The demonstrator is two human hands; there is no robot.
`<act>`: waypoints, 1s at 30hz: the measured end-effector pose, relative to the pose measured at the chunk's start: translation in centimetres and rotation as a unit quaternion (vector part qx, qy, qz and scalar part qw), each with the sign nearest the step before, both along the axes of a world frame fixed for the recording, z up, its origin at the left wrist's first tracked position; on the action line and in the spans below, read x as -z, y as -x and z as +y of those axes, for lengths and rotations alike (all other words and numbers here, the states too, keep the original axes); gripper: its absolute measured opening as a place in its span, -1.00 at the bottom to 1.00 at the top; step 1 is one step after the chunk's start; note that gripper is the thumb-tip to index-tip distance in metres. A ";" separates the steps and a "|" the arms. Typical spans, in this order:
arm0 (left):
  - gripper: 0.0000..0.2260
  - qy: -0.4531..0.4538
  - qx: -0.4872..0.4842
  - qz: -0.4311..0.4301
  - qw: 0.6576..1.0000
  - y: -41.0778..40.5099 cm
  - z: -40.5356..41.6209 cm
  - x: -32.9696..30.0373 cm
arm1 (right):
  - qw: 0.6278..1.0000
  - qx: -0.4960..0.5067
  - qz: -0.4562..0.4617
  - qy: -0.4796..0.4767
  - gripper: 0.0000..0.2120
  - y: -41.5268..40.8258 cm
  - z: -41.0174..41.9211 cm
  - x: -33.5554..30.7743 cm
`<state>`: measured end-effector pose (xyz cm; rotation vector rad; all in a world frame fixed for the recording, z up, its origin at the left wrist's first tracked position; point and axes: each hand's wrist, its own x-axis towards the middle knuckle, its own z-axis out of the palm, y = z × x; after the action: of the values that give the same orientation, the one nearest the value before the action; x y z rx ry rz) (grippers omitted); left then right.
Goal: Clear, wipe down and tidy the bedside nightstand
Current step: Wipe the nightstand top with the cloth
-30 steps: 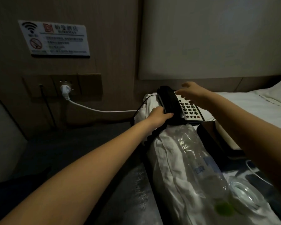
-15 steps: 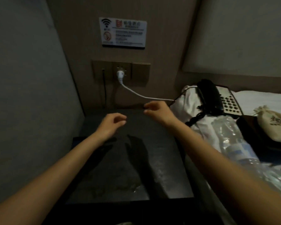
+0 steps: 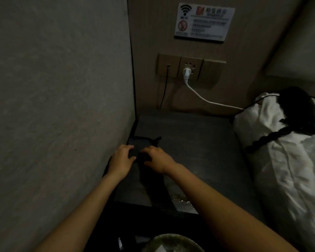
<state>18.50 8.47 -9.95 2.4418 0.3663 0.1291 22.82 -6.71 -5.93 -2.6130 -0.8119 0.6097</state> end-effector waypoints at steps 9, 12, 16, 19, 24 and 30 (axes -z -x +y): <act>-0.63 0.011 -0.037 -0.041 0.998 0.0 -0.8 1.0 | 0.988 -0.010 -0.153 0.017 -0.70 -0.2 0.9 1.8; -0.62 0.081 -0.058 -0.034 0.994 -0.7 -0.4 0.8 | 0.987 0.000 -0.163 0.004 -0.73 -0.2 1.2 2.0; -0.78 0.293 -0.150 -0.044 0.943 -1.6 -0.1 0.1 | 0.987 -0.004 -0.163 0.002 -0.71 -0.1 1.1 2.2; -0.80 0.315 -0.141 -0.047 0.937 -1.3 -0.2 0.0 | 0.986 -0.014 -0.167 0.019 -0.53 0.3 1.2 2.2; -0.78 0.456 -0.145 -0.026 0.878 -0.3 -0.3 -1.2 | 0.977 0.022 -0.214 -0.010 -0.58 1.6 2.3 2.3; -0.83 0.509 -0.167 -0.031 0.844 2.8 0.7 -2.0 | 0.978 0.042 -0.169 -0.116 -0.88 3.4 3.1 0.9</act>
<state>15.74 9.16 -7.91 1.3012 0.6320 0.1176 19.39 -3.62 -6.79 -2.5475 -0.8081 0.0373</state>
